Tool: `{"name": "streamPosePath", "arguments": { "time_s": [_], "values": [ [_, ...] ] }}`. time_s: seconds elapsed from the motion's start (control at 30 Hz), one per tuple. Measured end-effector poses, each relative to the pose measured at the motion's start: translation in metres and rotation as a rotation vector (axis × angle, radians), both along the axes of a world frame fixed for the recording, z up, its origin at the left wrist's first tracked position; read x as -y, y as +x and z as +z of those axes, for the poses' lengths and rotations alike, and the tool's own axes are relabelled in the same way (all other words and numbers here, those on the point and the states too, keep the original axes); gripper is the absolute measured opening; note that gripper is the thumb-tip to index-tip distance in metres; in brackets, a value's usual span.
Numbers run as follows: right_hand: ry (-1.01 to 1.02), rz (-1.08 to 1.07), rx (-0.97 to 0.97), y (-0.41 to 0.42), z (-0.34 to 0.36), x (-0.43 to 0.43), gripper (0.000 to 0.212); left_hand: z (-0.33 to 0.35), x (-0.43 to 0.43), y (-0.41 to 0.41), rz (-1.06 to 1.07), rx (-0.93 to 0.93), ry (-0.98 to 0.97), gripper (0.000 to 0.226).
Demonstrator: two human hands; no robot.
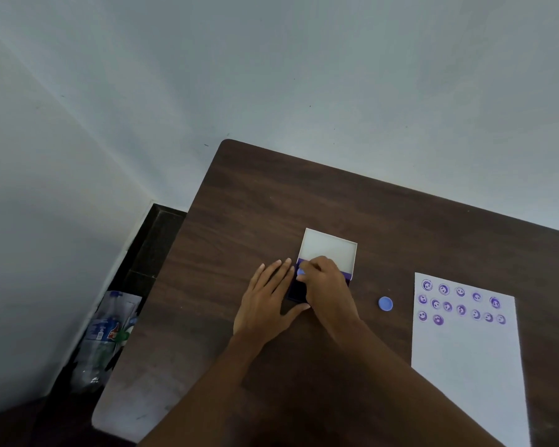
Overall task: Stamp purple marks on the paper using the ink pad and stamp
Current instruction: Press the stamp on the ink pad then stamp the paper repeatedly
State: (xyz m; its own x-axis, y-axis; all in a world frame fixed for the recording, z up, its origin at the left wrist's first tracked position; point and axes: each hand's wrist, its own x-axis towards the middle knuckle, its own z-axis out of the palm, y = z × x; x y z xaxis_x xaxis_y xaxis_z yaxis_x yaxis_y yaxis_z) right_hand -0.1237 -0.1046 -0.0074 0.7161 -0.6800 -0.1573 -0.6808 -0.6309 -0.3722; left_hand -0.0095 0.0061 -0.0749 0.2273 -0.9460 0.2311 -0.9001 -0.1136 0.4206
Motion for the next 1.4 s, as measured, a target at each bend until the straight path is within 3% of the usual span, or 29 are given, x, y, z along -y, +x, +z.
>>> {"name": "streamPosePath", "arguments": {
  "time_s": [0.33, 0.5, 0.63, 0.83, 1.03, 1.4],
  "values": [
    [-0.074, 0.130, 0.001, -0.001, -0.006, 0.001, 0.049, -0.005, 0.000, 0.001, -0.013, 0.002, 0.091, 0.072],
    [-0.085, 0.179, -0.014, -0.003, 0.006, 0.003, 0.045, 0.001, 0.002, -0.001, -0.012, 0.009, 0.099, 0.073],
    [-0.002, 0.127, -0.015, -0.004, 0.005, 0.004, 0.037, 0.001, 0.001, -0.002, -0.006, 0.002, 0.076, 0.075],
    [0.027, -0.123, 0.018, -0.048, 0.012, 0.008, 0.024, -0.001, 0.001, -0.002, 0.001, 0.047, 0.041, 0.076],
    [0.052, -0.108, -0.027, -0.061, 0.006, 0.009, 0.032, -0.001, 0.000, -0.002, 0.000, 0.057, 0.052, 0.077],
    [-0.140, 0.075, 0.038, -0.067, -0.006, 0.014, 0.050, -0.004, 0.001, -0.003, 0.004, 0.059, 0.052, 0.077]
  ]
}}
